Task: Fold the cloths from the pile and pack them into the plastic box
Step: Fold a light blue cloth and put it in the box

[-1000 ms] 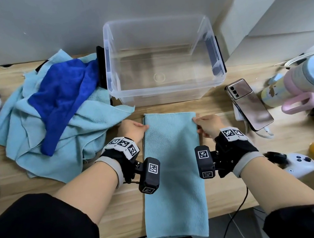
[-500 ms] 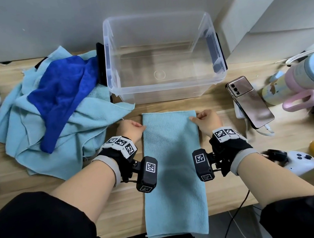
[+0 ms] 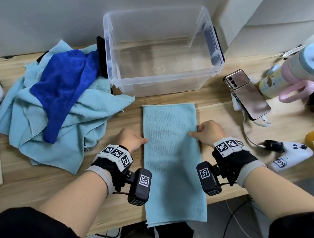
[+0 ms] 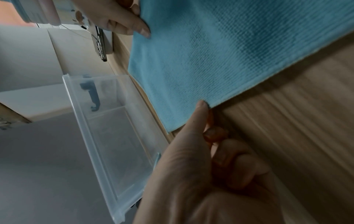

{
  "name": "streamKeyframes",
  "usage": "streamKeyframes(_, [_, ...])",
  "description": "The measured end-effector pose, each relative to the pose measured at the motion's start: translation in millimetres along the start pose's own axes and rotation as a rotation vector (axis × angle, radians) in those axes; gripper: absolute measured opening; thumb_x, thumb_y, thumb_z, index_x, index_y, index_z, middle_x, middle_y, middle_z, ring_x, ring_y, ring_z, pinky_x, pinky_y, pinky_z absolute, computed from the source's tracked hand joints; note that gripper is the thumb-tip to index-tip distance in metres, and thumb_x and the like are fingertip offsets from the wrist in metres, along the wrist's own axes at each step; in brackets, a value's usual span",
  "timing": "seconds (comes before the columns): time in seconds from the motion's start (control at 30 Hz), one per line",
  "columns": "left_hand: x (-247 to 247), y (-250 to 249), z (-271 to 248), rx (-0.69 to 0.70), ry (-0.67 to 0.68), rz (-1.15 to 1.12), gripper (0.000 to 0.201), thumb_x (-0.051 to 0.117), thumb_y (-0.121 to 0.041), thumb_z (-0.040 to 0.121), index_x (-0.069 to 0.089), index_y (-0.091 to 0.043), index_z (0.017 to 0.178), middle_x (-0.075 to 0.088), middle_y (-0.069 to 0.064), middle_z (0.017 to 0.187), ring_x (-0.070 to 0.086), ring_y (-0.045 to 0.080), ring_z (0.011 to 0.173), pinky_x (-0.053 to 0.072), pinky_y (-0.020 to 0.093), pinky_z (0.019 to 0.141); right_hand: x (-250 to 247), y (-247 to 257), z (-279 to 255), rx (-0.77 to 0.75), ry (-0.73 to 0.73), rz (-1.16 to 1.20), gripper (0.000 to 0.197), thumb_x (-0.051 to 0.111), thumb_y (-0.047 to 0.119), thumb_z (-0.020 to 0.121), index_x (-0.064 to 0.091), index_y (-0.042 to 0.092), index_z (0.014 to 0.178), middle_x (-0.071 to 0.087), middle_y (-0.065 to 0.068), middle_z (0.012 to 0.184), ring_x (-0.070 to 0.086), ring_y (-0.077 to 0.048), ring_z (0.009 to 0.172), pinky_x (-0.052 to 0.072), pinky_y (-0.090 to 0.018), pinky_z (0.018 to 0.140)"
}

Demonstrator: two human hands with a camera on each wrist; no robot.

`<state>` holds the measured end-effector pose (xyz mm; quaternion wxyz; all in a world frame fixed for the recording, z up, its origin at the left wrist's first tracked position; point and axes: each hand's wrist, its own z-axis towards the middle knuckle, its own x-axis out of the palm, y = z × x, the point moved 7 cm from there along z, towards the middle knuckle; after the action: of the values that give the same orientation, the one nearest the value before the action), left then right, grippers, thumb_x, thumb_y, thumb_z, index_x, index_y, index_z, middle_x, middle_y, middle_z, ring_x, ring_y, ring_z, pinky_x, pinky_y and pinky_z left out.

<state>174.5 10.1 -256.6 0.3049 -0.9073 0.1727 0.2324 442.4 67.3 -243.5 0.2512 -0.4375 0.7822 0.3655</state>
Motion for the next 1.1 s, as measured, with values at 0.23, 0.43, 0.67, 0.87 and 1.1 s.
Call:
streamKeyframes(0.23, [-8.4,-7.0,-3.9,0.013,-0.01,-0.037,0.025,0.08,-0.019,0.07,0.057,-0.015,0.063,0.063,0.002,0.07,0.058,0.014,0.066,0.046,0.026,0.069,-2.9,-2.5,1.2,0.036,-0.125,0.246,0.029,0.075,0.031,0.074,0.048,0.021,0.072,0.07,-0.002,0.076,0.069,-0.025,0.081,0.055,-0.042,0.08])
streamKeyframes(0.43, [9.5,23.3,-28.4,-0.055,0.168,0.02,0.023,0.081,-0.022,0.069,0.062,-0.01,0.068,0.061,0.006,0.074,0.052,0.015,0.062,0.042,0.026,0.06,17.0,-17.1,-27.3,0.081,0.124,0.143,0.03,0.07,0.04,0.079,0.059,0.014,0.069,0.071,-0.01,0.076,0.062,-0.019,0.059,0.054,-0.033,0.063])
streamKeyframes(0.67, [34.9,72.5,-66.5,-0.173,0.58,0.39,0.041,0.066,-0.04,0.083,0.047,-0.015,0.057,0.043,-0.009,0.033,0.036,0.005,0.027,0.026,0.013,0.034,44.6,-47.9,-71.6,0.211,0.335,0.263,0.031,0.066,0.035,0.085,0.065,0.005,0.077,0.067,-0.006,0.069,0.056,-0.013,0.048,0.05,-0.023,0.052])
streamKeyframes(0.87, [54.5,109.1,-81.6,-0.247,0.704,0.494,0.044,0.071,-0.043,0.076,0.044,-0.02,0.051,0.042,-0.005,0.044,0.035,0.008,0.034,0.028,0.015,0.036,57.4,-54.7,-83.9,0.272,0.387,0.272,0.034,0.063,0.034,0.088,0.059,0.005,0.071,0.063,-0.006,0.065,0.052,-0.007,0.032,0.047,-0.018,0.046])
streamKeyframes(1.1, [53.0,102.6,-93.1,-0.208,0.638,0.537,0.045,0.069,-0.044,0.079,0.045,-0.018,0.05,0.046,-0.008,0.037,0.04,0.005,0.032,0.032,0.014,0.038,63.9,-62.5,-90.0,0.251,0.465,0.114,0.041,0.058,0.044,0.088,0.058,0.007,0.071,0.064,-0.001,0.055,0.055,-0.005,0.033,0.046,-0.016,0.041])
